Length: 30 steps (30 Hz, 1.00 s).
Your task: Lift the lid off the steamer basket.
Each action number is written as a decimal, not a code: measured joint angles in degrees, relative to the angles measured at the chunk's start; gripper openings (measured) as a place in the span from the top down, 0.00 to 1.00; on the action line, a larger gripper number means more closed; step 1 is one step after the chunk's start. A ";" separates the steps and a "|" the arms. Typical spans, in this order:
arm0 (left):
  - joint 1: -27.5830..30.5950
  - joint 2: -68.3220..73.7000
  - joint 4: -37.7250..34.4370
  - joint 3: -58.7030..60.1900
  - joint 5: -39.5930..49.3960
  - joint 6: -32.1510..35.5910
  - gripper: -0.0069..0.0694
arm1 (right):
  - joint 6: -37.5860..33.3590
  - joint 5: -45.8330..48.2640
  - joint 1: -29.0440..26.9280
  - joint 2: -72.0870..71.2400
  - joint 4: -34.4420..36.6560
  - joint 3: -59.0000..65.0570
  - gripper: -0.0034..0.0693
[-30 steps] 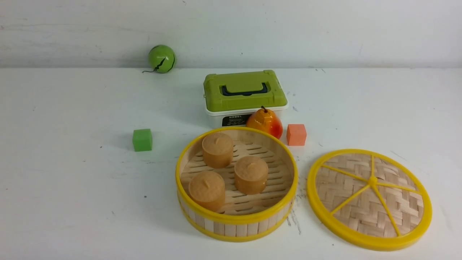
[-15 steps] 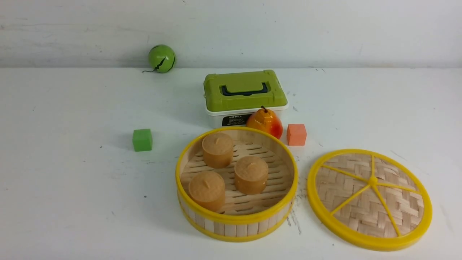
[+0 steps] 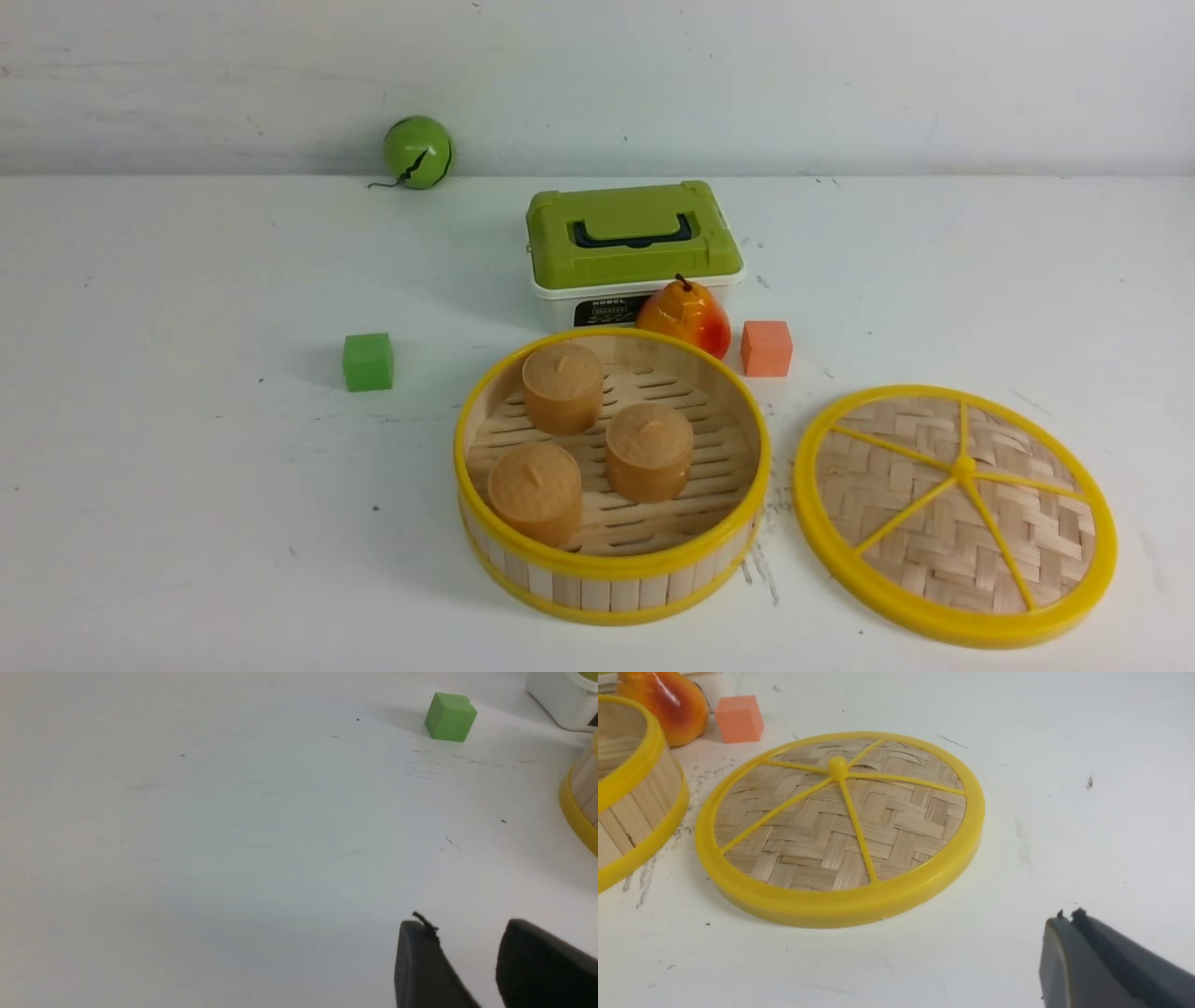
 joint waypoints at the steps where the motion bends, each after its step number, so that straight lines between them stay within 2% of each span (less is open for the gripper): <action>1: 0.00 0.00 0.00 0.00 0.00 0.00 0.60 | 0.00 0.00 0.00 0.00 0.00 0.00 0.95; 30: 0.00 0.00 0.00 0.00 0.00 0.00 0.60 | 0.00 0.00 0.00 0.00 0.00 0.00 0.92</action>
